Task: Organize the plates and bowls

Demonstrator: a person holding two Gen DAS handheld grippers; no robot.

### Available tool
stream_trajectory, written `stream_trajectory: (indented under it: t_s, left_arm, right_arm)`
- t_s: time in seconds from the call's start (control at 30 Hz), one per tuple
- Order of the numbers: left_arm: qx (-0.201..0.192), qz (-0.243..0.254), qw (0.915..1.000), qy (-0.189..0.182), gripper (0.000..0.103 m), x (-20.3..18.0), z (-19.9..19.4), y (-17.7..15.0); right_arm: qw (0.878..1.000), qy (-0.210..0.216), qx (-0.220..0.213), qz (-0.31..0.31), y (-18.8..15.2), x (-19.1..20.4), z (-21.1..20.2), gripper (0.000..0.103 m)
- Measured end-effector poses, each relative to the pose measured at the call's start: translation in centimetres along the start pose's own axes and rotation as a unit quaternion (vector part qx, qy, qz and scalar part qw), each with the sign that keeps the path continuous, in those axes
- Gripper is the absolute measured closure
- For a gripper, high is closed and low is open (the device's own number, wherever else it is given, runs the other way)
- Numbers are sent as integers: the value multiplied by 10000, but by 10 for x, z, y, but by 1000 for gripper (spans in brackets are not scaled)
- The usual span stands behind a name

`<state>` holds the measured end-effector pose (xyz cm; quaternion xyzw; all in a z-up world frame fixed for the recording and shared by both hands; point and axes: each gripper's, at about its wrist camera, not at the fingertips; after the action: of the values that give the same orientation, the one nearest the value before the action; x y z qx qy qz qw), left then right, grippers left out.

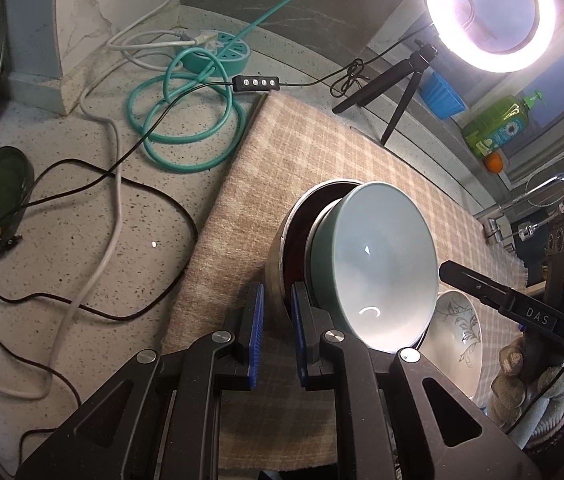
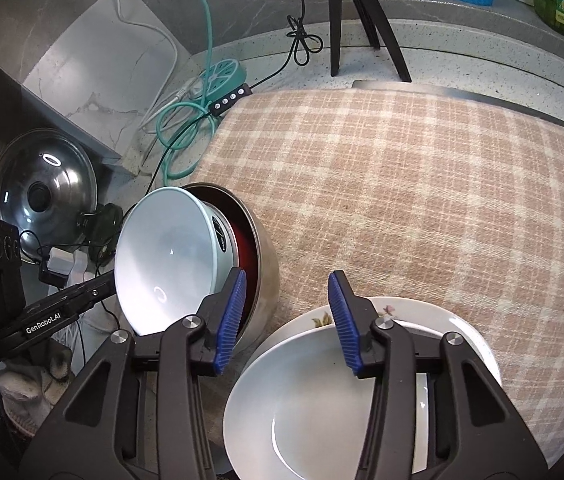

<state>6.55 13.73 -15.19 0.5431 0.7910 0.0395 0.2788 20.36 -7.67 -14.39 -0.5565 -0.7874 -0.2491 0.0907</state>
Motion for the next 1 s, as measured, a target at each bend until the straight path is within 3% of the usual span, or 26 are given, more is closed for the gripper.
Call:
stream_trajectory:
  t_s: [0.3, 0.4, 0.7, 1.0]
  left_arm:
    - [26, 92, 9999, 114, 91, -1, 4, 3]
    - [40, 148, 9997, 168, 91, -3, 5, 3]
    - [62, 225, 9995, 212, 91, -6, 7, 2]
    - [182, 54, 9998, -24, 91, 0, 12, 4]
  right_arm:
    - [9999, 53, 160, -25, 1, 2, 10, 64]
    - [9997, 87, 231, -49, 2, 3, 13, 71]
    - [9994, 164, 317, 0, 2, 4, 19, 73]
    - [9988, 260, 412, 36, 2, 5, 27, 81]
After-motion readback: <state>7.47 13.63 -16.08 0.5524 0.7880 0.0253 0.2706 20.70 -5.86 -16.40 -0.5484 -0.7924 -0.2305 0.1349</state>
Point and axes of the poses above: each gripper's, at about its wrist camera, not at the fingertips, and z roughly the way its jaws point, x to its left, y to its top
